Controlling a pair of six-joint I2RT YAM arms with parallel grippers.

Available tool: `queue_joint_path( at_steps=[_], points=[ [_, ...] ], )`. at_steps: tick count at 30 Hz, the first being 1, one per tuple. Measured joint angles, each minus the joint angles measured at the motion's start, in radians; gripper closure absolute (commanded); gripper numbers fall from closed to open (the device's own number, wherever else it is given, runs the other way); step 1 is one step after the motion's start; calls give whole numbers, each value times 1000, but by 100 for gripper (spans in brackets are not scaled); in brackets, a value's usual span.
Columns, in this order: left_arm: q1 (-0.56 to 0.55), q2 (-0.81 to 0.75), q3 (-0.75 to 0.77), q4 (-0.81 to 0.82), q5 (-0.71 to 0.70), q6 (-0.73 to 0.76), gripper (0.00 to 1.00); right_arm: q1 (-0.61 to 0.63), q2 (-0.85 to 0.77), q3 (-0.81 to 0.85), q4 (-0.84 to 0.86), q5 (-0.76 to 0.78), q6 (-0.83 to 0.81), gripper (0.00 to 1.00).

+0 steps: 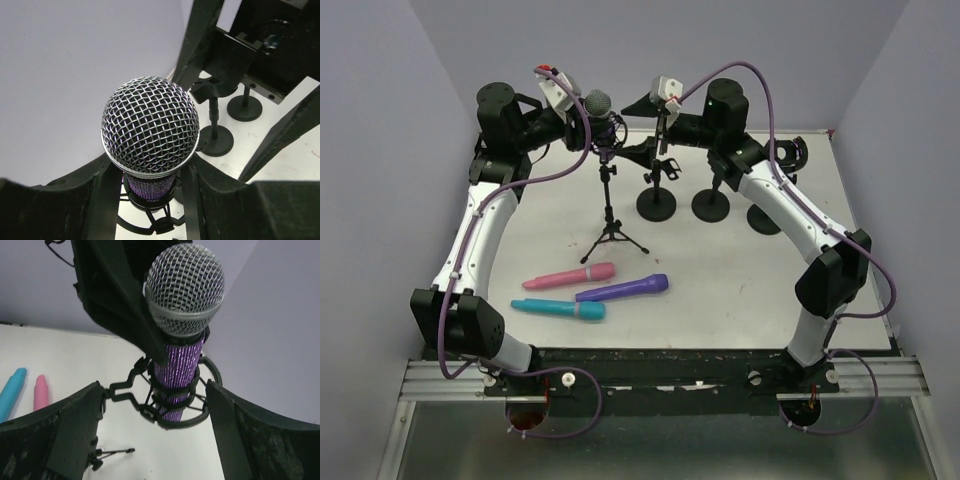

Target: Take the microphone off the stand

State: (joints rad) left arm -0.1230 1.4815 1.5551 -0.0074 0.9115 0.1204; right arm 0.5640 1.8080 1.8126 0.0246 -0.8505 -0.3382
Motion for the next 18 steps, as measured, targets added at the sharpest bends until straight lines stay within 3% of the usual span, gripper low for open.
queue_joint_path(
  at_steps=[12,18],
  points=[
    [-30,16,63,-31,3,34,100,6,163,101,129,-3,80,11],
    [-33,40,97,-51,8,48,100,6,180,102,174,0,90,18]
  ],
)
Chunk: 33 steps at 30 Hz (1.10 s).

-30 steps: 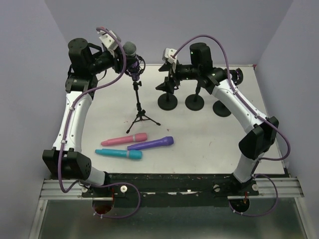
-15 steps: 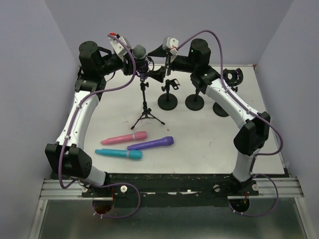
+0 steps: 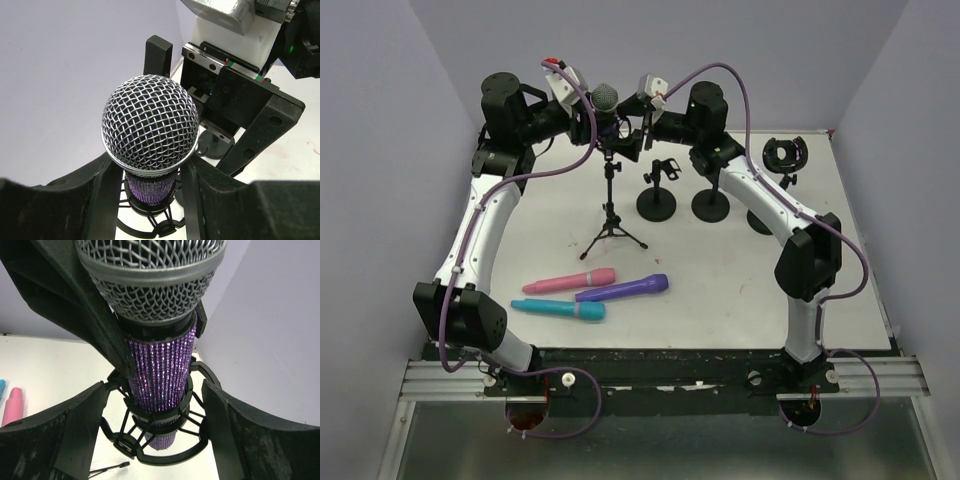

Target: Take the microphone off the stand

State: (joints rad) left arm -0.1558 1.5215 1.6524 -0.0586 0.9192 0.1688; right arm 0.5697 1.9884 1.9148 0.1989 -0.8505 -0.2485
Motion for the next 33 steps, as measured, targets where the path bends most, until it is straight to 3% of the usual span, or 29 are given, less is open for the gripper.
queue_joint_path(
  at_steps=[10,13,26,33],
  points=[
    [-10,18,-5,-27,9,-1,100,0,16,-27,31,25,13,36],
    [-10,19,3,-29,9,-11,100,1,17,-39,34,37,0,37],
    [-23,-12,274,18,22,-112,100,2,14,-75,93,105,-93,35],
    [-23,-65,354,-9,-2,-106,100,2,-3,-85,85,90,-93,19]
  ],
)
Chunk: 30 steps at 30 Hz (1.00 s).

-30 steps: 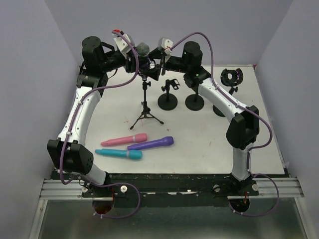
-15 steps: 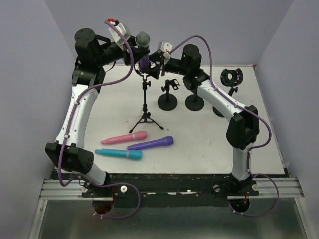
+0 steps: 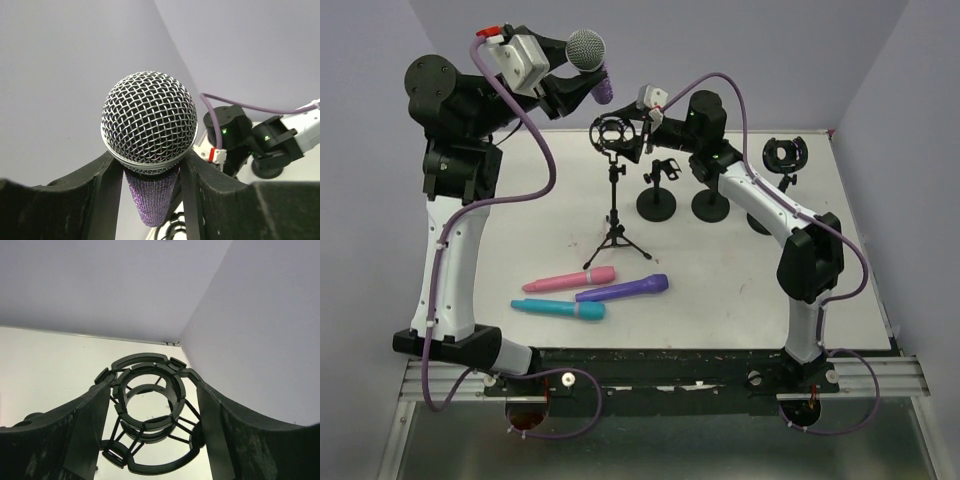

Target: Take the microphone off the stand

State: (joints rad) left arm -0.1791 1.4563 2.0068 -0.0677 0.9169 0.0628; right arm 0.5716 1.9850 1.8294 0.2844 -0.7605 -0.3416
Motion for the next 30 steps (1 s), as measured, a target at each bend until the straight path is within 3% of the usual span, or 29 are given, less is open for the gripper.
queue_joint_path(
  at_steps=[7,14,22,30],
  points=[
    [20,-167,-86,-224,-151,237,100,3,-86,-70,-58,-82,64,14],
    [130,-267,-231,-496,-308,447,100,3,-236,-151,-93,-94,106,14],
    [149,-268,-642,-743,-411,686,100,3,-318,-203,-134,-52,68,13],
    [151,-239,-964,-746,-430,787,100,3,-357,-300,-183,9,40,13]
  ],
)
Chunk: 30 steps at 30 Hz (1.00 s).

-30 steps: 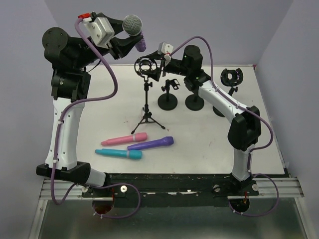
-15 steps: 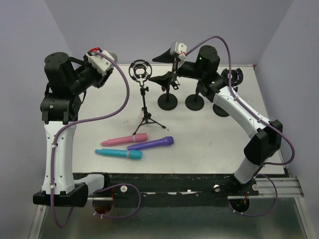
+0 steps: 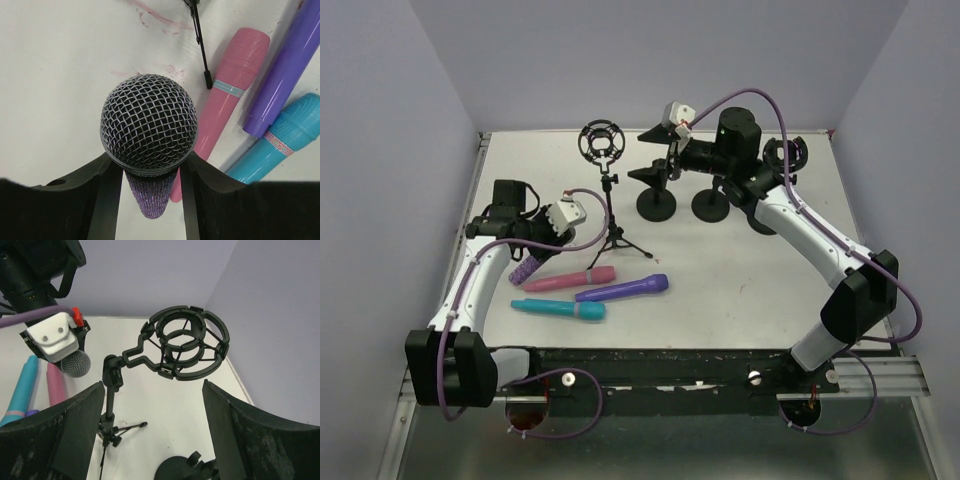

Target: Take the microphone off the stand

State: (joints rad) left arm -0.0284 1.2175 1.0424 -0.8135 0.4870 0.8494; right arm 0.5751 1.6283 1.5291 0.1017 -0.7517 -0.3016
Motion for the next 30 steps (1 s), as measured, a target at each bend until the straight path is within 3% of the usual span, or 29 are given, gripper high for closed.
queue_joint_path(
  at_steps=[5,15,23,30],
  points=[
    [-37,9,-111,74,3,79,87,0,-39,-34,-43,20,-34,13],
    [-109,138,-117,137,4,114,68,0,-67,-47,-65,39,-69,13],
    [-112,269,-40,11,46,148,53,0,-67,-56,-84,43,-74,13],
    [-113,321,-6,-52,111,95,49,0,-67,-56,-89,50,-78,13]
  ],
)
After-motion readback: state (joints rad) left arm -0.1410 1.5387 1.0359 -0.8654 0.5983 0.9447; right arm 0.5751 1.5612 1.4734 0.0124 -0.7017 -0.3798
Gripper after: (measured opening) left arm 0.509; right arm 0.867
